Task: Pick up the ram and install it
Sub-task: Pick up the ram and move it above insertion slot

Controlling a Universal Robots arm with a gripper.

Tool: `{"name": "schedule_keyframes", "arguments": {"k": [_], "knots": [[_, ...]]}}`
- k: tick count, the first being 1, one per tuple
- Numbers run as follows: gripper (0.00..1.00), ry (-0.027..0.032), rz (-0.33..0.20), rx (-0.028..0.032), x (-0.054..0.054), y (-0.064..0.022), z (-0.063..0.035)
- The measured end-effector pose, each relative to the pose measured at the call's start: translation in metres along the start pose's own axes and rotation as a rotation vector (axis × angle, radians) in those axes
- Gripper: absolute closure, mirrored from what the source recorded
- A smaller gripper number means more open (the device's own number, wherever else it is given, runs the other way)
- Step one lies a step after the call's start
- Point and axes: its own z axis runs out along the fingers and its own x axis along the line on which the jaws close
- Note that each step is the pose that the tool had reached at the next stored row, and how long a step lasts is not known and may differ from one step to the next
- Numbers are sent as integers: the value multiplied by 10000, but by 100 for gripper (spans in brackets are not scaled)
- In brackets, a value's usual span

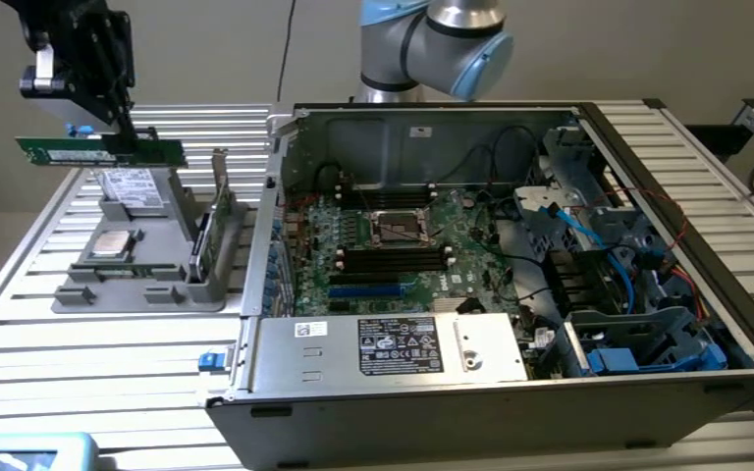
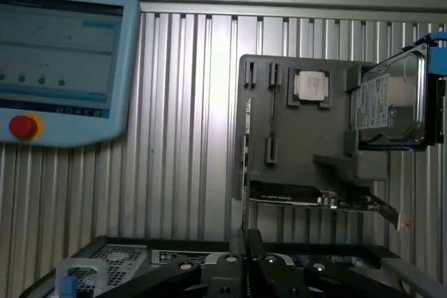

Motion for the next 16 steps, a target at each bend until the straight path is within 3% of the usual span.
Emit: {"name": "schedule_keyframes", "arguments": {"k": [3,8,16], "knots": [[87,-1,-4,-59,3,-121,-11],[87,-4,-4,-229,6,-304,-20],[87,-4,-4,-242,12,-668,-39]]}}
